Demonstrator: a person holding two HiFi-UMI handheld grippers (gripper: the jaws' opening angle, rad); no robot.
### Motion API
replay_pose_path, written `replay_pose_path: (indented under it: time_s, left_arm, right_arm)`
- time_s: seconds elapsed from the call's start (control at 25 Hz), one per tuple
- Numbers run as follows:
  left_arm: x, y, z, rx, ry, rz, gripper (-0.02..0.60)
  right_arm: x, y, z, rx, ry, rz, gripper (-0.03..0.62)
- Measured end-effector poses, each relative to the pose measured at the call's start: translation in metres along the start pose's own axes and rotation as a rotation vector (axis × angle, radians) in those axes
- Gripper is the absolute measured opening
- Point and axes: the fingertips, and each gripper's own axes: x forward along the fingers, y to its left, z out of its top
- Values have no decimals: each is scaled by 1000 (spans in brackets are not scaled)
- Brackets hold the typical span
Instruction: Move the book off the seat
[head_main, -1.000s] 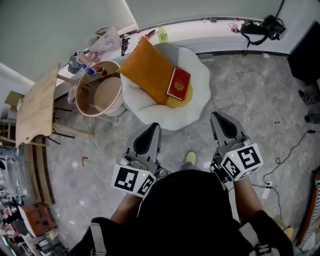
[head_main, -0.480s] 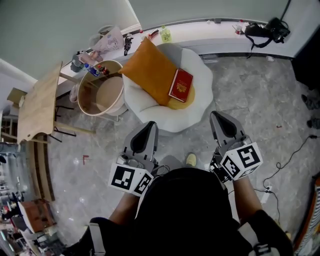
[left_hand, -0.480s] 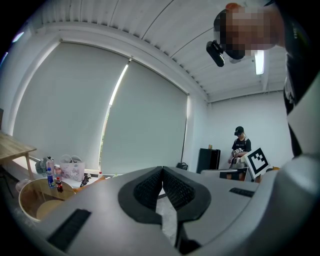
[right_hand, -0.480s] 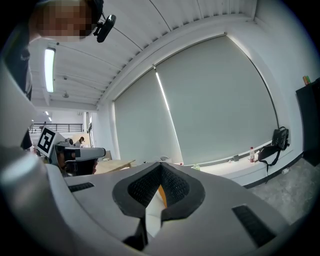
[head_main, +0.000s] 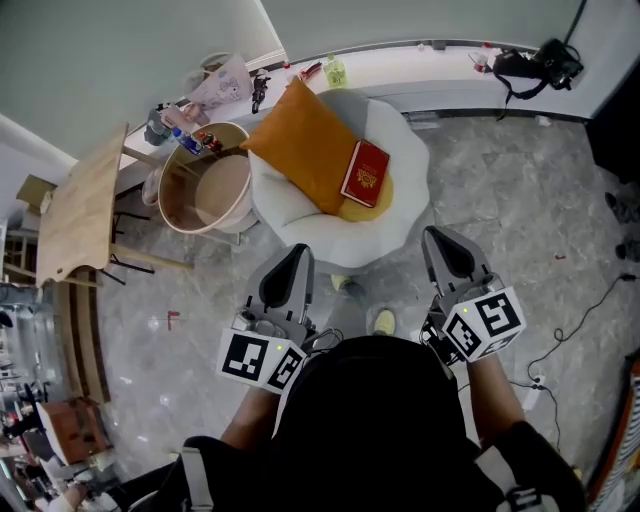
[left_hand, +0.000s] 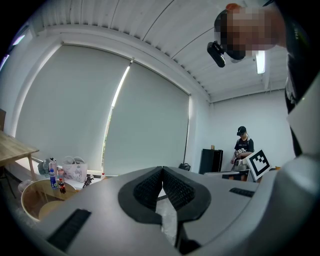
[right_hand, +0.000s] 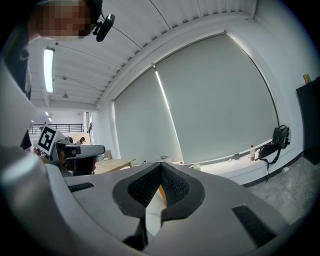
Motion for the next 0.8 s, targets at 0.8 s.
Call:
replay_pose_path:
  time_s: [0.8]
  left_arm:
    - [62, 84, -8, -64, 23, 43, 12]
  right_arm:
    - [98, -22, 13, -18, 56, 19, 6]
